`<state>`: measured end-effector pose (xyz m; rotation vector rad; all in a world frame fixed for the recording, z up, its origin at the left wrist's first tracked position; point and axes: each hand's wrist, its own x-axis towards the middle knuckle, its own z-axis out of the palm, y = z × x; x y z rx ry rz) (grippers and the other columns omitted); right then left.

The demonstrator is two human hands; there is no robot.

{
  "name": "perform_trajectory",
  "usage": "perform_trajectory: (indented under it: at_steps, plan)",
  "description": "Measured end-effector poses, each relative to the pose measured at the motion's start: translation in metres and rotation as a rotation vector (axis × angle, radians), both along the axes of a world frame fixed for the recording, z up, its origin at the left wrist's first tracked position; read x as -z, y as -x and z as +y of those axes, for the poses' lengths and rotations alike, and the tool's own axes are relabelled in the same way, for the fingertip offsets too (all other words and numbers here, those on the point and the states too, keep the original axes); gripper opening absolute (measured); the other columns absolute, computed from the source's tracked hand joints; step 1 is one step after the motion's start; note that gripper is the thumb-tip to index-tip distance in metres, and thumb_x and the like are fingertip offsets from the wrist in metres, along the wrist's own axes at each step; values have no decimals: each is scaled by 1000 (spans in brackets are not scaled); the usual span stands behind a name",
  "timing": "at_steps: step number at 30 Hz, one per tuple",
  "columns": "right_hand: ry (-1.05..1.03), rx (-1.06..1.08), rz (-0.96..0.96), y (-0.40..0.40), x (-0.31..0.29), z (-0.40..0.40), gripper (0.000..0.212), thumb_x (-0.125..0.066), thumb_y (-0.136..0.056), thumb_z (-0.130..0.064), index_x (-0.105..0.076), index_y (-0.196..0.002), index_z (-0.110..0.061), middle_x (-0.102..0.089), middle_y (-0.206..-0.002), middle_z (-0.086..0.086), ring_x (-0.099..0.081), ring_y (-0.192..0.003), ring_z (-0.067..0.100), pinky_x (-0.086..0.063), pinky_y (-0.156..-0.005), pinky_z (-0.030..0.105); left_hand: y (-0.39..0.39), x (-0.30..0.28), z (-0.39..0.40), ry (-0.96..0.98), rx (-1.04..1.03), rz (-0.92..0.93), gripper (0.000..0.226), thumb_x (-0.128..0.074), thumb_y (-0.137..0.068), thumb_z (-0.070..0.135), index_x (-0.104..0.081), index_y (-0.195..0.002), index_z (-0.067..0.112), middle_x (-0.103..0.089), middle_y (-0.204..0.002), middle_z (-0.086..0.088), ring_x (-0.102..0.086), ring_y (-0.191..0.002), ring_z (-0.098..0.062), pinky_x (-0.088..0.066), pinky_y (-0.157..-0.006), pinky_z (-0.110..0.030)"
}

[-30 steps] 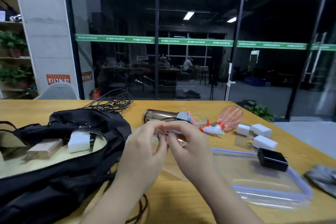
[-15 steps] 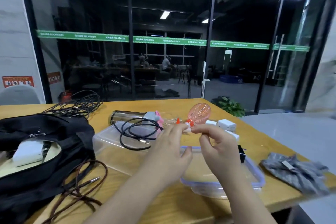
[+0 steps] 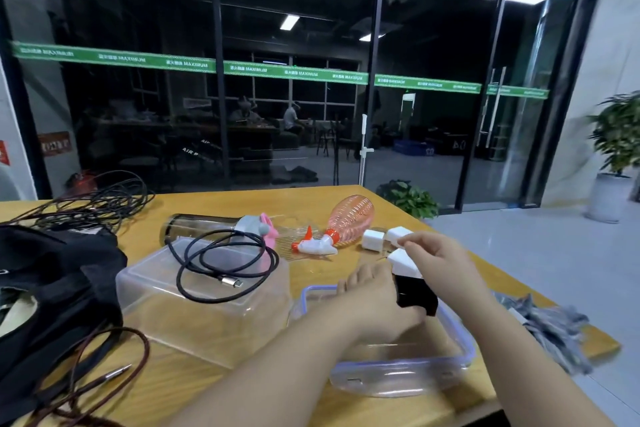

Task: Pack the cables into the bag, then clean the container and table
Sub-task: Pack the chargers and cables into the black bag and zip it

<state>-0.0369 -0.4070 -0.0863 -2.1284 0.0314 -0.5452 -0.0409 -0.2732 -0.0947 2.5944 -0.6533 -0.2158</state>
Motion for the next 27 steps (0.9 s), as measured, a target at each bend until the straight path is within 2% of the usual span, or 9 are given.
perform_trajectory:
  at_steps: [2,3,8,11,14,18,21,24,27]
  plan:
    - [19,11,49,-8,-2,-5,21,-49,-93,-16,-64,-86,-28,-62,-87,-17,-52,-75,-4,-37,-59,18,-6,0,-6,-8,13,-15,76,-45,-89,51,-8,-147,17,-11,-153,-3,-8,-141,-25,-13,-114,-41]
    - [33,12,75,-13,-2,-8,20,-48,-93,-16,-63,-89,-28,-60,-87,-16,-51,-76,-5,-37,-59,19,-10,0,-9,-3,20,-11,74,-44,-91,48,-8,-147,17,-10,-154,-2,-6,-142,-24,-10,-115,-41]
    - [204,24,245,-42,1,-16,21,-48,-90,-16,-63,-103,-22,-62,-95,-6,-53,-72,7,-37,-54,21,-26,4,-18,91,30,64,71,-46,-92,42,-8,-148,19,-15,-153,0,-12,-142,-23,-5,-114,-46]
    - [259,66,270,-54,0,-21,22,-49,-89,-14,-63,-106,-18,-63,-102,0,-56,-86,16,-43,-65,26,-28,7,-19,112,43,66,70,-53,-90,41,-16,-146,21,-27,-149,0,-18,-139,-24,-3,-115,-48]
    - [339,61,332,-63,-1,-28,27,-56,-88,-19,-62,-114,-15,-62,-108,2,-56,-91,18,-44,-72,27,-30,10,-19,125,48,49,63,-58,-88,37,-27,-142,25,-40,-140,-1,-27,-134,-23,0,-114,-48]
    - [484,0,453,-69,0,-34,47,-67,-83,-35,-57,-125,-16,-58,-125,4,-56,-107,20,-43,-84,26,-25,12,-21,113,2,-43,56,-61,-85,35,-38,-135,27,-45,-133,-1,-32,-129,-23,-10,-114,-43]
    - [533,18,475,-71,4,-35,56,-72,-80,-32,-52,-129,-13,-57,-128,5,-55,-112,21,-44,-89,28,-21,8,-17,119,-42,-108,50,-60,-85,33,-43,-131,27,-48,-127,-1,-36,-122,-24,-20,-108,-36]
    - [567,48,471,-71,11,-33,49,-71,-80,-28,-56,-124,-11,-60,-123,7,-56,-107,22,-46,-86,29,-18,4,-6,144,-61,-133,39,-59,-86,33,-50,-124,29,-51,-124,1,-40,-119,-24,-22,-102,-32]
    - [554,77,444,-67,15,-31,51,-70,-78,-23,-54,-125,-10,-59,-124,8,-56,-106,22,-47,-86,29,-15,0,8,151,-76,-152,44,-59,-86,35,-46,-128,30,-48,-128,3,-40,-122,-22,-23,-104,-31]
